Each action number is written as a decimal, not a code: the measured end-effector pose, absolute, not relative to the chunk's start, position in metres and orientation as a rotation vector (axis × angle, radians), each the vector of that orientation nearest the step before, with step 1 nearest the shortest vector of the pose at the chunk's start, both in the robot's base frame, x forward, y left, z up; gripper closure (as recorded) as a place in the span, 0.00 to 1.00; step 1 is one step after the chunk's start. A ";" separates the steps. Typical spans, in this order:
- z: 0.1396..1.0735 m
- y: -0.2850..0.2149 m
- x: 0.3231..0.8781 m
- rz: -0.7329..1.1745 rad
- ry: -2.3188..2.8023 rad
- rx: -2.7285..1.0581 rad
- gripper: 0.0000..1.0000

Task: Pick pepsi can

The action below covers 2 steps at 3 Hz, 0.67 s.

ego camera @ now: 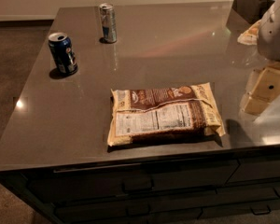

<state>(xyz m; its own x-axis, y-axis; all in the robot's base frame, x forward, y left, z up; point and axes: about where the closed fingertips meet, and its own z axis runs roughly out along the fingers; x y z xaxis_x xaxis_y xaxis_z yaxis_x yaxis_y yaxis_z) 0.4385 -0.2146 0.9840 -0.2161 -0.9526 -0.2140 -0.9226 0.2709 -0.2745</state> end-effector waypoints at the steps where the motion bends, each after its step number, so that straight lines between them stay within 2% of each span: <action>1: 0.984 -0.215 0.438 -0.125 2.210 -1.710 0.00; 2: 0.988 -0.211 0.442 -0.107 2.206 -1.700 0.00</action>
Offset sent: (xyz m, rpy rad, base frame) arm 0.0083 0.0065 0.0044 0.0363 0.0230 -0.0021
